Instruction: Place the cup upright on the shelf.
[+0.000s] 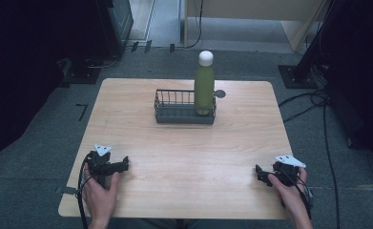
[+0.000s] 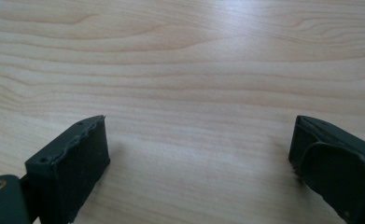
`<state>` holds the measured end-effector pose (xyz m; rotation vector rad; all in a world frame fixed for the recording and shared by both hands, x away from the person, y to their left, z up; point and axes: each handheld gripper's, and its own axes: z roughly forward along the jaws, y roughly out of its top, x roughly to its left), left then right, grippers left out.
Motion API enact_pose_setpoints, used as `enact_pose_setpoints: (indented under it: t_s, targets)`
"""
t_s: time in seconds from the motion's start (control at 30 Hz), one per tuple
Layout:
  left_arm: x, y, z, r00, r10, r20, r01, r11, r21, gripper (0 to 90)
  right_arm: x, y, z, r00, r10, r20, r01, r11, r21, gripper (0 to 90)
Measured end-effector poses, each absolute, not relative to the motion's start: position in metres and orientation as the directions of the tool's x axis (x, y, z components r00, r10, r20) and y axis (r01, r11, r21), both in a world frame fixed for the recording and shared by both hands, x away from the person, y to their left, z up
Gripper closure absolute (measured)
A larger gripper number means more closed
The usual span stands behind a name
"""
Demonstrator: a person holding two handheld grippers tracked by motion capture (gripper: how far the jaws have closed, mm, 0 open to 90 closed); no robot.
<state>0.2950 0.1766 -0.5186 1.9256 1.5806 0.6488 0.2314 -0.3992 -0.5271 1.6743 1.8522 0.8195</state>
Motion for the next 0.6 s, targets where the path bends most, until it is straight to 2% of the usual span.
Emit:
enact_pose_setpoints:
  t_s: [0.27, 0.6]
  targets:
    - [0.295, 0.177, -0.519, 0.188, 0.982, 0.017, 0.711, -0.148, 0.687, 0.0, 0.22, -0.409, -0.528, -0.102, 0.995, 0.025, 0.694, 0.053, 0.718, 0.1]
    - [0.295, 0.177, -0.519, 0.187, 0.982, 0.017, 0.711, -0.148, 0.688, 0.0, 0.213, -0.42, -0.528, -0.043, 0.999, 0.029, 0.7, 0.009, 0.714, 0.0]
